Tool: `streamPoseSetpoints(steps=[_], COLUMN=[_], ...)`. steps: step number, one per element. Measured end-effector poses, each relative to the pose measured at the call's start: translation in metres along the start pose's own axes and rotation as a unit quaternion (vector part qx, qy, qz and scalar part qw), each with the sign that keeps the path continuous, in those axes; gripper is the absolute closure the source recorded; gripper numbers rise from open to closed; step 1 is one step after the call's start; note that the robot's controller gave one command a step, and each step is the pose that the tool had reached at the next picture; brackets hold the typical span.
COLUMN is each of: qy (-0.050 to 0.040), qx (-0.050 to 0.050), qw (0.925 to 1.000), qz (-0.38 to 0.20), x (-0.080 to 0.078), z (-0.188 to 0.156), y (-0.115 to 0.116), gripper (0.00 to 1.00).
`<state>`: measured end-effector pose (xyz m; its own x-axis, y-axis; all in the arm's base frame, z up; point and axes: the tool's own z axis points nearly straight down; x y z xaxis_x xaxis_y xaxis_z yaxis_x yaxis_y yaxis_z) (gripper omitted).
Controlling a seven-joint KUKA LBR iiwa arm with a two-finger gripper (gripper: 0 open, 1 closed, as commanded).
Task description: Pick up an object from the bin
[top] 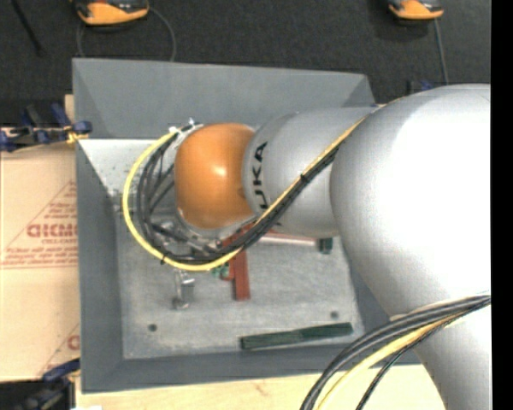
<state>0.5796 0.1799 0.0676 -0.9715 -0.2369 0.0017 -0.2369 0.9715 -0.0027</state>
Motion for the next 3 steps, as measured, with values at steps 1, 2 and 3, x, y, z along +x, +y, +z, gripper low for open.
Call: streamPoseSetpoints(steps=[1, 2, 3], qy=[-0.0012, -0.0037, -0.0058], qx=[0.001, 0.002, 0.001], qw=[0.9964, 0.9508, 0.8706], qz=[-0.085, -0.31, -0.492], x=[0.004, 0.011, -0.025], z=[-0.003, -0.034, -0.004], y=[-0.072, -0.145, -0.104], gripper=[0.0, 0.0, 0.0])
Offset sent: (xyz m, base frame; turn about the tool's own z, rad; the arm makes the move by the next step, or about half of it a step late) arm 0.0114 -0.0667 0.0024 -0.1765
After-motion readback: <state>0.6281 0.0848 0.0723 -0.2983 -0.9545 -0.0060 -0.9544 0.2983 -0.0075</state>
